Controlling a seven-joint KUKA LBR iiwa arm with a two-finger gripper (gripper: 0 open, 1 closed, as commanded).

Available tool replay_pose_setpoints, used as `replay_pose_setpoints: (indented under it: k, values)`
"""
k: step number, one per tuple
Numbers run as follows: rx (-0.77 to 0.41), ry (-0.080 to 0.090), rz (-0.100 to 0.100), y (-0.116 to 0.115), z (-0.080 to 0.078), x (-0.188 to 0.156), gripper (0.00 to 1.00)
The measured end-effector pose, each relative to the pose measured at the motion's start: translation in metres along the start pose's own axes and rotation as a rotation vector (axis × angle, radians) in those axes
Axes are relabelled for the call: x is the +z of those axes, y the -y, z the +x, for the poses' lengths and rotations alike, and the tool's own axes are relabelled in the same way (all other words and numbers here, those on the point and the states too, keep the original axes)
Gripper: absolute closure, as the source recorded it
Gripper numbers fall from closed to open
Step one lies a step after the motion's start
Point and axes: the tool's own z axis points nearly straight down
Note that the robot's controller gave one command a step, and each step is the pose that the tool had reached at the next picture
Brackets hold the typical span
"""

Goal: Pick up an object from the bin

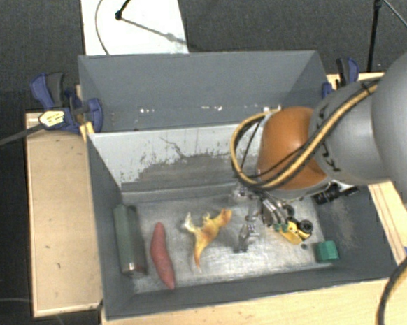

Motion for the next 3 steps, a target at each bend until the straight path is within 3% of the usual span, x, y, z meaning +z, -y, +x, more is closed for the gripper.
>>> replay_pose_setpoints:
  k: [1, 2, 3]
  values:
    - [0.087, -0.006, -0.003, -0.066, -0.038, -0.011, 1.00]
    - [0.087, -0.006, -0.003, -0.066, -0.038, -0.011, 1.00]
    - [0.037, -0.006, -0.002, -0.061, -0.023, -0.157, 1.00]
